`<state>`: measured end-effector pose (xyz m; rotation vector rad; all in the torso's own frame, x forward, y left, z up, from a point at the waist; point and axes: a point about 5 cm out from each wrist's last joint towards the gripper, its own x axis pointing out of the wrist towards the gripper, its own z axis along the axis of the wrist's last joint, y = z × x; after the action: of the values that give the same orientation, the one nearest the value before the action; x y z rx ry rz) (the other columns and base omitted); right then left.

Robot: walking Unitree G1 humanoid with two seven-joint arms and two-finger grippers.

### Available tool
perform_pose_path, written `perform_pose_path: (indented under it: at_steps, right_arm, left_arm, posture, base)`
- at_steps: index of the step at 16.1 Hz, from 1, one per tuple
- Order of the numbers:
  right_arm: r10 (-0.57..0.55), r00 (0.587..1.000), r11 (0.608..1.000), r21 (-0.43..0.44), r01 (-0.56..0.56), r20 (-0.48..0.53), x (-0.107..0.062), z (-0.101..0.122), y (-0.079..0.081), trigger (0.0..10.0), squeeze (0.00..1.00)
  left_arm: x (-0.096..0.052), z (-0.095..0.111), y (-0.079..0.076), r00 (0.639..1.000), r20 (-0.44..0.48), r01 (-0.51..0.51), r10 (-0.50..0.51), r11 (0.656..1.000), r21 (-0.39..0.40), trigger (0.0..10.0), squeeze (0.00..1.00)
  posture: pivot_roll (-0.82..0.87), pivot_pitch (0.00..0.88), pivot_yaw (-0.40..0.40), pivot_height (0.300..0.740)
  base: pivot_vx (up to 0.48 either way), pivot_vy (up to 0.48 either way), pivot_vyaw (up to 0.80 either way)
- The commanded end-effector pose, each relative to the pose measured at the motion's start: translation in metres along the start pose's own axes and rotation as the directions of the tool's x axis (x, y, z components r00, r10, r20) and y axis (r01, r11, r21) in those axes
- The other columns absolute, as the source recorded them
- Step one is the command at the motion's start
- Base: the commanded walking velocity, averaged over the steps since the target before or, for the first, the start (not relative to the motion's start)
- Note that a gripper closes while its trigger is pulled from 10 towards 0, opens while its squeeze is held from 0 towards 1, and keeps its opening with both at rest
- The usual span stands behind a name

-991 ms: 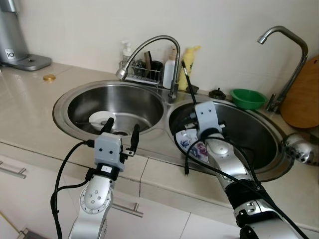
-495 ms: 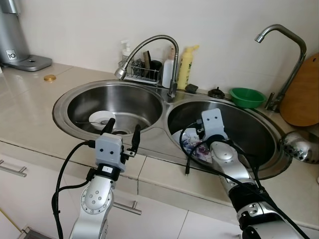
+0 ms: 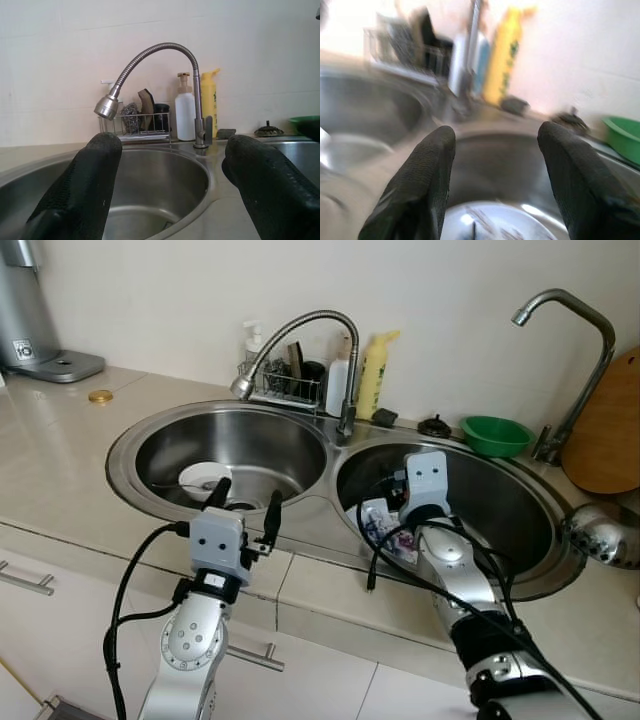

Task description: Kitchen organization

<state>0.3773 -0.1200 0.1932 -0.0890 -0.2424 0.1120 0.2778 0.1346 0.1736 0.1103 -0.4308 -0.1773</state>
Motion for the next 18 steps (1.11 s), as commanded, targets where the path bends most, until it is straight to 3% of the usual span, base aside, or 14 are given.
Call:
perform_pose_path:
  at_steps: [1, 6, 18]
  right_arm:
    - [0.035, 0.995, 0.998, 0.052, -0.040, 0.090, -0.001, 0.015, 0.005, 10.0, 0.00]
    - [0.072, 0.984, 0.992, 0.087, -0.086, 0.161, -0.006, 0.028, 0.015, 10.0, 0.00]
    - [0.106, 0.977, 0.990, 0.073, -0.122, 0.184, -0.019, 0.027, 0.025, 10.0, 0.00]
  left_arm:
    - [0.000, 0.001, -0.003, 1.000, -0.001, 0.014, -0.014, 1.000, -0.012, 10.0, 0.00]
    - [0.001, 0.004, -0.003, 1.000, 0.015, 0.018, -0.018, 1.000, -0.011, 10.0, 0.00]
    - [0.000, 0.005, -0.003, 1.000, 0.018, 0.021, -0.021, 1.000, -0.010, 10.0, 0.00]
  posture:
    - [0.08, 0.000, -0.071, 0.740]
    - [0.08, 0.000, -0.073, 0.740]
    - [0.08, 0.000, -0.074, 0.740]
  base:
    - [0.000, 0.000, 0.00]
    - [0.000, 0.384, 0.00]
    - [0.000, 0.480, 0.00]
